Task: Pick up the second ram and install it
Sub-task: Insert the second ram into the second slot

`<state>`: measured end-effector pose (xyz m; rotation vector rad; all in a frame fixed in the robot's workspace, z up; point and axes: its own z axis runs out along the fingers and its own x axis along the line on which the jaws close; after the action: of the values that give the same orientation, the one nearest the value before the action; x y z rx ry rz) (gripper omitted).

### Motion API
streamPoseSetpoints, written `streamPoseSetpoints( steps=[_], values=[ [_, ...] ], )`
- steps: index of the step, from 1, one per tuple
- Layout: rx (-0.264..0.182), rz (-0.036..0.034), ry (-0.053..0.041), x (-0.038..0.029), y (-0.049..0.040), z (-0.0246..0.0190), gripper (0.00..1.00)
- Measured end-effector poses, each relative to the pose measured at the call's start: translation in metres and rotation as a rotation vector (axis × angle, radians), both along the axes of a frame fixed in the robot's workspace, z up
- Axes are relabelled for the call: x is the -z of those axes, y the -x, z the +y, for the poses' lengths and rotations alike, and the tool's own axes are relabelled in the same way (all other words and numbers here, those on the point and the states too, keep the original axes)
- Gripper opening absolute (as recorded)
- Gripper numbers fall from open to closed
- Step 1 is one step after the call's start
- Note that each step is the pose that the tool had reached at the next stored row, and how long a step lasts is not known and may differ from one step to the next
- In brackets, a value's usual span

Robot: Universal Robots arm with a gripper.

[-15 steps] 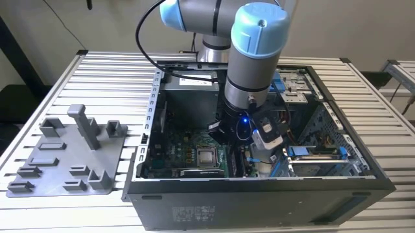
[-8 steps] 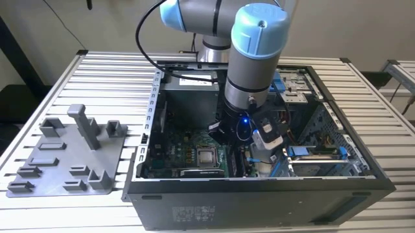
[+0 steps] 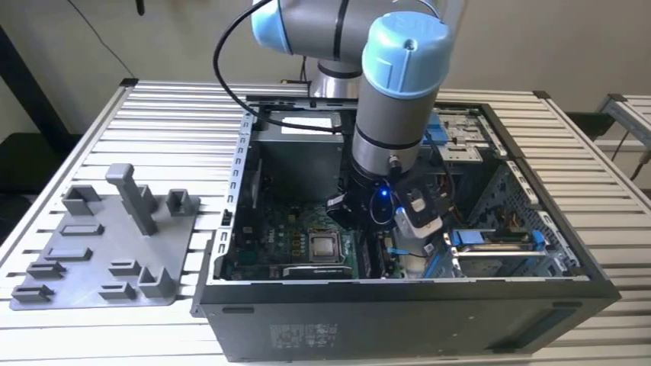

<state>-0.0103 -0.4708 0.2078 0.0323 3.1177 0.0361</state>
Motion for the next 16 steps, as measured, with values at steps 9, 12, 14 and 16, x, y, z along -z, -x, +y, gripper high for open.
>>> streamPoseSetpoints(
  steps=[9,12,14,16],
  values=[
    [0.000,0.0013,-0.0002,-0.0173,-0.0003,0.0000,0.23],
    [0.000,0.0014,0.0000,-0.0311,-0.0003,0.0000,0.23],
    [0.000,0.0016,0.0000,-0.0400,-0.0004,0.0000,0.23],
    [0.000,0.0018,-0.0003,-0.0413,-0.0005,0.0000,0.23]
  ],
)
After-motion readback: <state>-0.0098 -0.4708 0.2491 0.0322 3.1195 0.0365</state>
